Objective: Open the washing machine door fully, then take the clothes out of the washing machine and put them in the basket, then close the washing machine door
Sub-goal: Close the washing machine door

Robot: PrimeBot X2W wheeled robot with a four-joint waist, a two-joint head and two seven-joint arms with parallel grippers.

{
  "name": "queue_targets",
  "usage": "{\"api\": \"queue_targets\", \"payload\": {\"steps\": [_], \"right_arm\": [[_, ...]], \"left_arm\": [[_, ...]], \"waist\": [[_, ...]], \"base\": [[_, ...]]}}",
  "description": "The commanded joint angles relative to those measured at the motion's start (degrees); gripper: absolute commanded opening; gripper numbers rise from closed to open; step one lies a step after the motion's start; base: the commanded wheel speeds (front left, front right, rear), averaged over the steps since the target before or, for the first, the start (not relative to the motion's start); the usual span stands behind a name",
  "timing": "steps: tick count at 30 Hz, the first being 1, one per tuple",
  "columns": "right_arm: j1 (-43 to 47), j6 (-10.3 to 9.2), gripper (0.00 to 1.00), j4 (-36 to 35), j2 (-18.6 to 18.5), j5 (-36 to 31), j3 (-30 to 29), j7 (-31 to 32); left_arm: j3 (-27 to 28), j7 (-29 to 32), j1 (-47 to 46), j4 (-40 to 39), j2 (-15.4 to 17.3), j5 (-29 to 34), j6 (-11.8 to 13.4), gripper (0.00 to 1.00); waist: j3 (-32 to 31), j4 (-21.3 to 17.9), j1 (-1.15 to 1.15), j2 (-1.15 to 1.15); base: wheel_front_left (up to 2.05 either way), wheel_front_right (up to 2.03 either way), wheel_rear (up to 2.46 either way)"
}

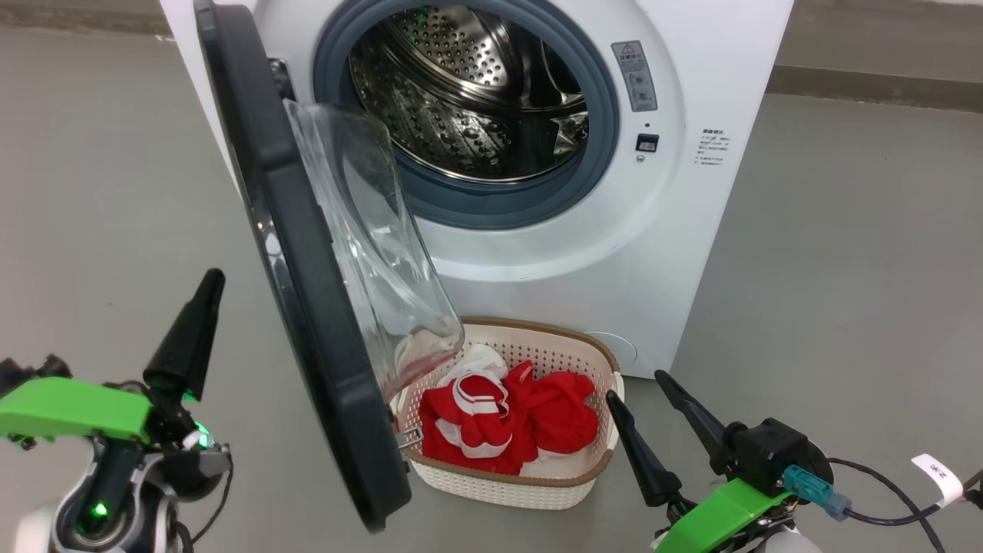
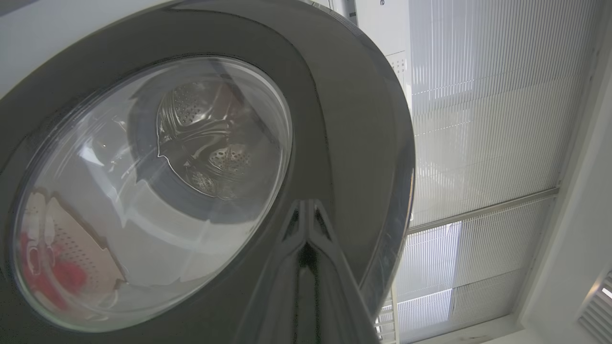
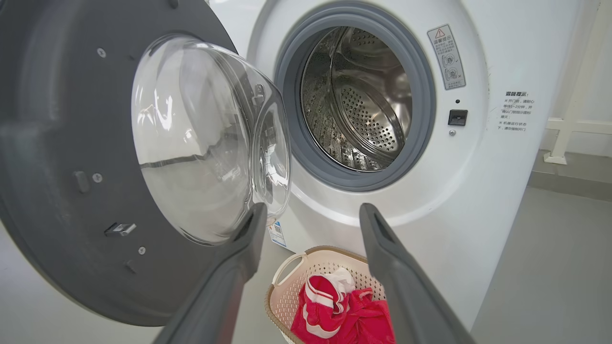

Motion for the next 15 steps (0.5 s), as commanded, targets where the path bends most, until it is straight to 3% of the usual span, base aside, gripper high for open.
{"api": "queue_targets", "payload": {"steps": [1,8,15], "right_arm": [[-2.0,0.36,1.0,-1.2,0.2,-0.5,0.9,-0.4],[-2.0,0.36,1.0,-1.1,0.2,-0.5,1.1,-0.4],[-2.5,0.36,1.0,-1.1,0.2,-0.2,1.3,-0.4]], "left_arm": [[1.3,1.0,-2.4,-3.1,1.1,-3.0,1.8,0.0],[-1.1,2.7,-0.6,-7.9,1.1,-5.7,5.2,0.0],[-2.6,2.7,0.1,-9.0,1.2,-5.1,6.4,0.0]], "waist": [[0.1,-0.2,0.0,0.0],[0.3,-0.8,0.0,0.0],[0.9,-1.7,0.0,0.0]], "base": [[0.0,0.0,0.0],[0.0,0.0,0.0],[0.0,0.0,0.0]]}}
